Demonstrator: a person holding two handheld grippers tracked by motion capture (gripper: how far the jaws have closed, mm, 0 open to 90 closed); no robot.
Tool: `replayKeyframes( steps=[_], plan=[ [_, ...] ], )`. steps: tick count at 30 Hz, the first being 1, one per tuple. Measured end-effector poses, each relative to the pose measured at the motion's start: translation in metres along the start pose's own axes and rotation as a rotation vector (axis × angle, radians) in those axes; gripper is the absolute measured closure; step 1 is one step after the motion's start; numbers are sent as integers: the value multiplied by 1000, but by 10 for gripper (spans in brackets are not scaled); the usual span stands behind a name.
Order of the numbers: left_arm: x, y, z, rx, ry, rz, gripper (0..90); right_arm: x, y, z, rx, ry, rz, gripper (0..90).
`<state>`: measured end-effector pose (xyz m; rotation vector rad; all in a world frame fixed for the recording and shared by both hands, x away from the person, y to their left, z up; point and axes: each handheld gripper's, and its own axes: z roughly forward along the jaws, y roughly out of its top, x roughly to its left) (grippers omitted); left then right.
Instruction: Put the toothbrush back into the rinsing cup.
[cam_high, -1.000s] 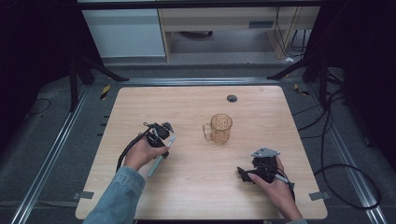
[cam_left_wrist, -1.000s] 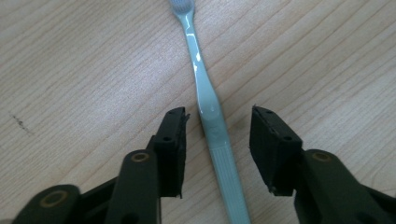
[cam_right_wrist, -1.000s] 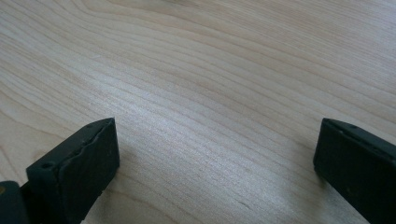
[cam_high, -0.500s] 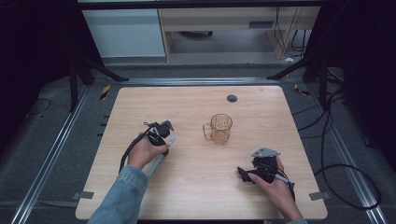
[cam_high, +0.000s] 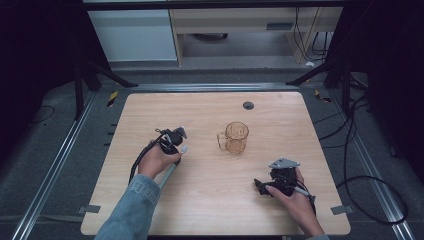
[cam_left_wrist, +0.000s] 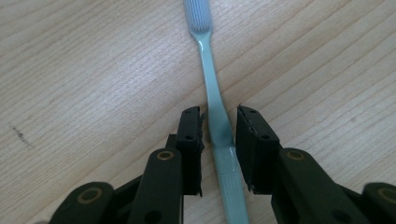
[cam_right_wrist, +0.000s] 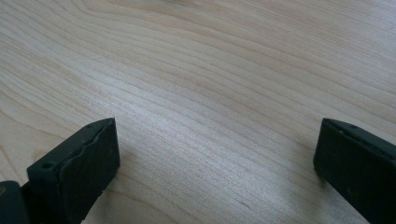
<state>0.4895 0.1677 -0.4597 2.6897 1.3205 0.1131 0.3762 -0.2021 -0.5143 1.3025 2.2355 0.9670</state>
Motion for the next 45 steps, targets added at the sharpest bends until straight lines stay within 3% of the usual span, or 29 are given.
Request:
replayKeyframes(
  steps=[4,8,9,10,11,13,15,35,40,45],
  plan=[
    [-2,2,0,3,-6,8,709,0,0,0,0,2,0,7],
    [-4,4,1,18,15,16,720,0,0,0,2,2,-3,7],
    [-4,4,1,18,15,16,723,-1,-1,0,-5,-6,-24,7],
    [-3,4,2,21,13,18,728,0,0,0,0,3,-2,7],
    [-3,4,2,23,20,19,729,-1,-1,0,-5,-6,-24,7],
    [-2,4,2,27,27,19,730,0,0,0,1,3,-3,7],
    [-2,5,2,25,24,18,746,-2,-1,1,-7,-10,-32,7],
    [-4,6,5,40,26,53,787,-2,-1,1,-7,-10,-32,7],
    [-6,2,2,6,39,58,789,-2,-1,1,-8,-9,-32,7],
    [-7,-1,-15,-63,37,63,790,-2,-1,1,-7,-9,-32,6]
  ],
)
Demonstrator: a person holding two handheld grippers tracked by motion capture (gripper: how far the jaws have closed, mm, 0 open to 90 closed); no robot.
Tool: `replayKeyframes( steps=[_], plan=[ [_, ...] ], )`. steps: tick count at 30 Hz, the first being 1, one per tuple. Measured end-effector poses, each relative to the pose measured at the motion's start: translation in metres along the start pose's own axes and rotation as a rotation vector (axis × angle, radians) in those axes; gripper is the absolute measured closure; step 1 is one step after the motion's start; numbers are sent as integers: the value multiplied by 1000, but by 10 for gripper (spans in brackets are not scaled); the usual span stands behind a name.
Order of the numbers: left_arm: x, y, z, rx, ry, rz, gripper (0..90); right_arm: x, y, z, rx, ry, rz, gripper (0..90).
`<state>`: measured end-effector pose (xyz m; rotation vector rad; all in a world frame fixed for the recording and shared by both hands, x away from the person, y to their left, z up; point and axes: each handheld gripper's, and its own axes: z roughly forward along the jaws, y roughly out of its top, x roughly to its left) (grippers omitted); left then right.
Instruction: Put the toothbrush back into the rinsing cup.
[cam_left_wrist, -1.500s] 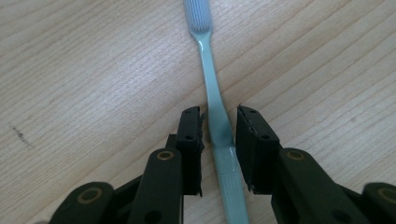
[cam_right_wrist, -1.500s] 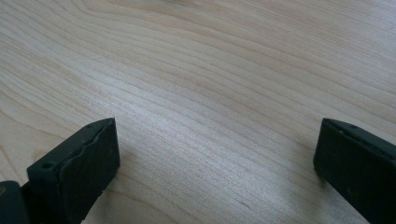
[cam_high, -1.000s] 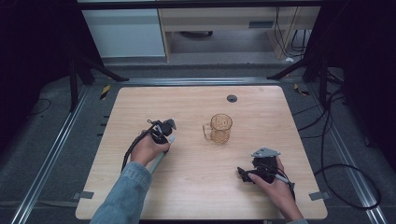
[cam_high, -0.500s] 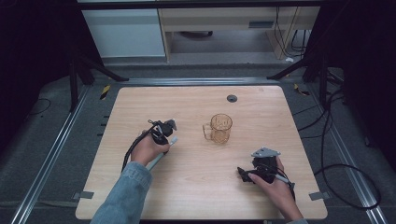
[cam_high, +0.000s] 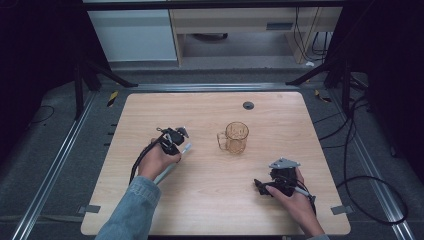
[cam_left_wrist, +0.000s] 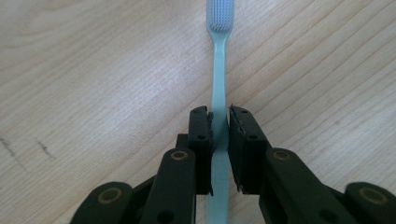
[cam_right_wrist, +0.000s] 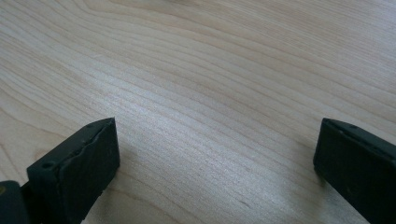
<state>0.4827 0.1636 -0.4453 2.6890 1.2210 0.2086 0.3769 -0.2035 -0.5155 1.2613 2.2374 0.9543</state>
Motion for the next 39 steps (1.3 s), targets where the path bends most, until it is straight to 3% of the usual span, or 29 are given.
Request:
replayKeyframes(
  steps=[3,6,8,10,11,12,17,25,29,39],
  plan=[
    [0,-1,-8,-48,-2,5,790,0,0,0,0,0,0,6],
    [-5,-1,-20,-155,-1,-2,790,0,0,0,0,0,0,6],
    [-7,-1,-22,-177,0,0,791,0,0,0,0,0,0,7],
    [-12,0,-30,-230,11,19,791,0,0,0,0,0,0,7],
    [-12,0,-30,-230,11,19,791,0,0,0,0,0,0,7],
    [-16,1,-35,-257,19,43,791,0,0,0,1,0,1,6],
    [-18,5,-39,-303,17,73,791,0,0,0,2,-1,2,5],
    [-22,6,-47,-397,7,70,791,1,0,0,2,-2,4,5],
    [-38,7,-51,-412,15,102,791,1,0,0,2,-1,2,5],
    [-34,13,-58,-483,2,79,791,1,0,0,3,-1,8,7]
  ],
)
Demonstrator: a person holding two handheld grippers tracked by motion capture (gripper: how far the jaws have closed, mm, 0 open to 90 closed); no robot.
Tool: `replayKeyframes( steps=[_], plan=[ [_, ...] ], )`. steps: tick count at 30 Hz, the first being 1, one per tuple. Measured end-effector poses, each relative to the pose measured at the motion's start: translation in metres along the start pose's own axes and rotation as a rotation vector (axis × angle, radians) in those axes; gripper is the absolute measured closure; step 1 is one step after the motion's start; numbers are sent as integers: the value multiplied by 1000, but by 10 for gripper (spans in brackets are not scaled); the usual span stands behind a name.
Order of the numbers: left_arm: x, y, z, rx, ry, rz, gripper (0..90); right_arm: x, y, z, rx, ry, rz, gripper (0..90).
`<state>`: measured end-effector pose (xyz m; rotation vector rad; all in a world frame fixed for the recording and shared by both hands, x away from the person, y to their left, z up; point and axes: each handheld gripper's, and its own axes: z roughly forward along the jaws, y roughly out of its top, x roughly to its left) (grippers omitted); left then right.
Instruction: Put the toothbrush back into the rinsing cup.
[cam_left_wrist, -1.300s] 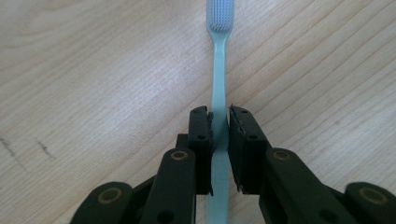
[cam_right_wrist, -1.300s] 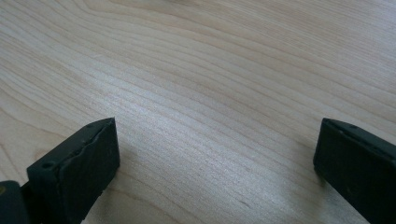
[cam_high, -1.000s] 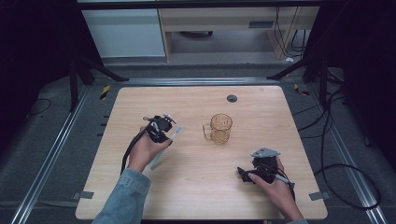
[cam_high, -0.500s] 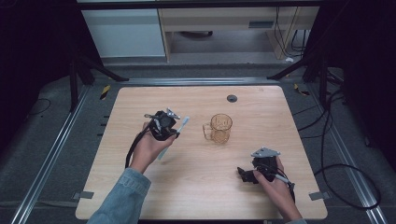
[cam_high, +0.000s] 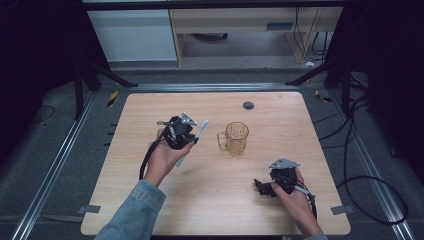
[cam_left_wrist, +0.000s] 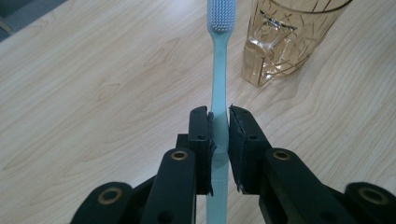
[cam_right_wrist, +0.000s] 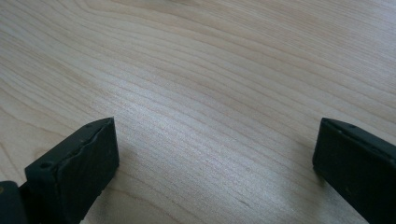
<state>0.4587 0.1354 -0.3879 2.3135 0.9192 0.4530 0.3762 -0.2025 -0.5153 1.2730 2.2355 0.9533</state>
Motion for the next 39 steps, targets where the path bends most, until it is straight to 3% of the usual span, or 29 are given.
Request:
replayKeyframes(
  steps=[8,11,15,23,27,34,39],
  plan=[
    [-1,9,-5,-70,23,-9,791,0,0,0,-1,0,-4,7],
    [-4,13,-6,-116,64,17,791,0,0,0,-2,-2,-2,8],
    [-9,17,-10,-201,90,6,791,0,0,0,-2,-2,-4,8],
    [-9,17,-16,-302,107,-16,791,0,0,0,0,0,-2,7],
    [-9,18,-18,-358,117,5,791,0,0,0,-1,1,-2,7],
    [-8,17,-16,-438,115,-53,791,0,0,0,0,-1,0,7],
    [-7,15,-12,-492,131,-66,791,0,0,0,0,1,-1,7]
  ],
)
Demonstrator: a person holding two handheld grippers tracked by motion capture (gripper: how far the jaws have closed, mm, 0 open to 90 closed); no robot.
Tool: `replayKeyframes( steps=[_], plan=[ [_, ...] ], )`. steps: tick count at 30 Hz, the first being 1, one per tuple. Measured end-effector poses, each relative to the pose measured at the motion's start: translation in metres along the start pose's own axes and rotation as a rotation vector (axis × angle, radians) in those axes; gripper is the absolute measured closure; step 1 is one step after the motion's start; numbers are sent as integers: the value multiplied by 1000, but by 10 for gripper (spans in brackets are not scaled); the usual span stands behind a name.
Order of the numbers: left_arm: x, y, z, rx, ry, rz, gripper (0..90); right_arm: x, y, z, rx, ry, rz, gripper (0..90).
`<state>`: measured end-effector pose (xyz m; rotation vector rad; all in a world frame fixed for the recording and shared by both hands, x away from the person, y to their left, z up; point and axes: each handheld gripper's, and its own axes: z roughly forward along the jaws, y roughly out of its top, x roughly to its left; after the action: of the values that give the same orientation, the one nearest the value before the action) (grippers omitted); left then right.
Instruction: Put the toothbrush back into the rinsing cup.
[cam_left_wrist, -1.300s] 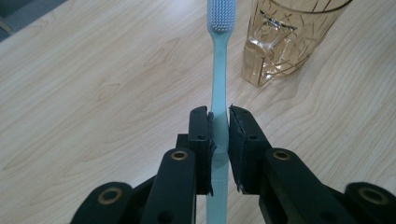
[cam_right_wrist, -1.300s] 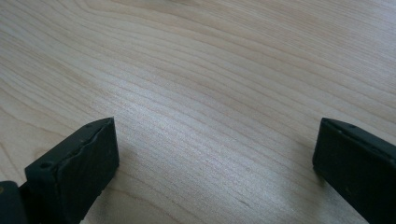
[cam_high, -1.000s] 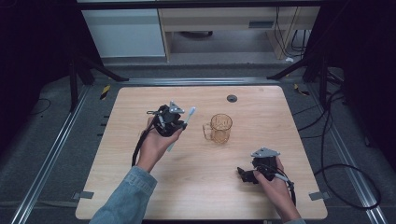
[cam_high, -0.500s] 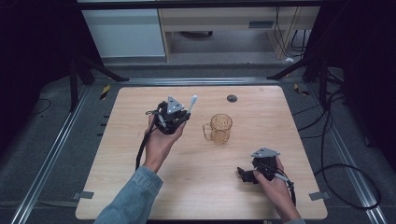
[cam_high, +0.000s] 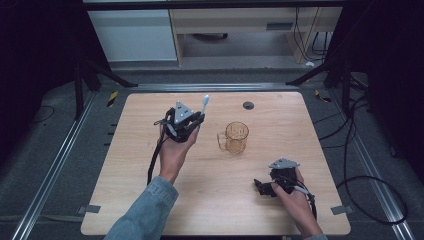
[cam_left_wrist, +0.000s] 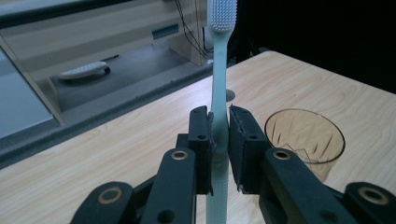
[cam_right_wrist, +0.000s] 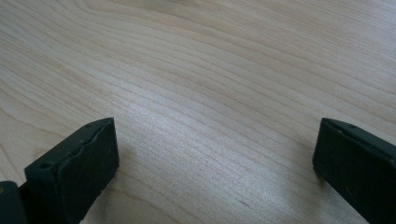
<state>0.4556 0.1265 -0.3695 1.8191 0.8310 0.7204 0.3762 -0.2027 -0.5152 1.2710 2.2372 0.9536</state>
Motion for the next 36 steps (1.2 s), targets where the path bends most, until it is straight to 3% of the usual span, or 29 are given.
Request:
replayKeyframes(
  steps=[12,13,16,21,28,30,34,36],
  plan=[
    [-6,4,-2,-96,42,11,791,0,0,0,0,14,-6,4],
    [-7,4,-1,-108,39,-12,791,0,0,0,0,15,-7,4],
    [-7,4,1,-125,36,-25,791,0,0,0,0,15,-8,4],
    [-11,5,2,-165,48,-16,791,1,0,0,-1,18,-13,4],
    [-10,2,7,-220,62,-51,791,1,0,0,-1,22,-25,7],
    [-11,1,8,-231,59,-59,791,1,0,0,-1,23,-25,7],
    [-11,-2,10,-235,66,-34,791,1,0,0,0,23,-22,6],
    [-9,-5,11,-237,64,-45,791,1,0,0,0,26,-19,6]
  ],
)
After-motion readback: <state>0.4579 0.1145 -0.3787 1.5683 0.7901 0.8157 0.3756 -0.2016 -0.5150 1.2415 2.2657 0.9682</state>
